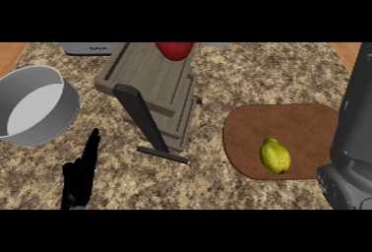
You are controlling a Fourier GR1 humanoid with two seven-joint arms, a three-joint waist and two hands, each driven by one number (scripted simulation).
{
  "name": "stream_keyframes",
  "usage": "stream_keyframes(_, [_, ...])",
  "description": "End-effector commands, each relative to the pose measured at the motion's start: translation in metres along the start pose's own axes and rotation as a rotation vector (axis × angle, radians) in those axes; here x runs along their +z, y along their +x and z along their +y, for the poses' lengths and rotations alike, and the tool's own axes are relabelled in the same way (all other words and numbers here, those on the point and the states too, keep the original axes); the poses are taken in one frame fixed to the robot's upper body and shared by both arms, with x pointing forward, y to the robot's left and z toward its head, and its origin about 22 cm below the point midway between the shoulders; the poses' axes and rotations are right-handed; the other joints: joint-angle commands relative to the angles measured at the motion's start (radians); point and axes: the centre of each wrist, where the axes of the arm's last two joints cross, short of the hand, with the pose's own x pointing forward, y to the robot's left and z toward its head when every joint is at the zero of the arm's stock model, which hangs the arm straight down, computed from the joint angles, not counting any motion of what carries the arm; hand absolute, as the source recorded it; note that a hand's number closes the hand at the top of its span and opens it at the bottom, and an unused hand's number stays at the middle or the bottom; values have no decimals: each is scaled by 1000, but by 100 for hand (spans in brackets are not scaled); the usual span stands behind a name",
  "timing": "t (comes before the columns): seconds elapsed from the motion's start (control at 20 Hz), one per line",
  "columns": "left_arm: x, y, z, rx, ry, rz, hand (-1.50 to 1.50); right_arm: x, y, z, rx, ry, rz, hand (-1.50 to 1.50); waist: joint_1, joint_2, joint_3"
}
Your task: Pick the tomato from the cutting board and place it in the tiered basket
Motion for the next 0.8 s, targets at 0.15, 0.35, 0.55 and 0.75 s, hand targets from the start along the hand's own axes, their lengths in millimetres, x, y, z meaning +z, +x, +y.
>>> stream_keyframes(0.15, [7, -12, 7, 12, 16, 49, 0, -2, -24, -105, -28, -137, 144, -150, -32, -5, -2])
stream_keyframes(0.35, [10, -10, 10, 19, 38, 73, 0, 2, -23, -181, -44, -162, 135, -150, -50, -13, -1])
stream_keyframes(0.55, [6, -6, 15, 15, 54, 62, 0, 0, -52, -234, -15, -115, 130, -150, -56, -9, 0])
stream_keyframes(0.75, [12, -16, 9, 13, 50, 57, 0, 5, -73, -275, -24, -64, 125, -150, -52, -7, -1])
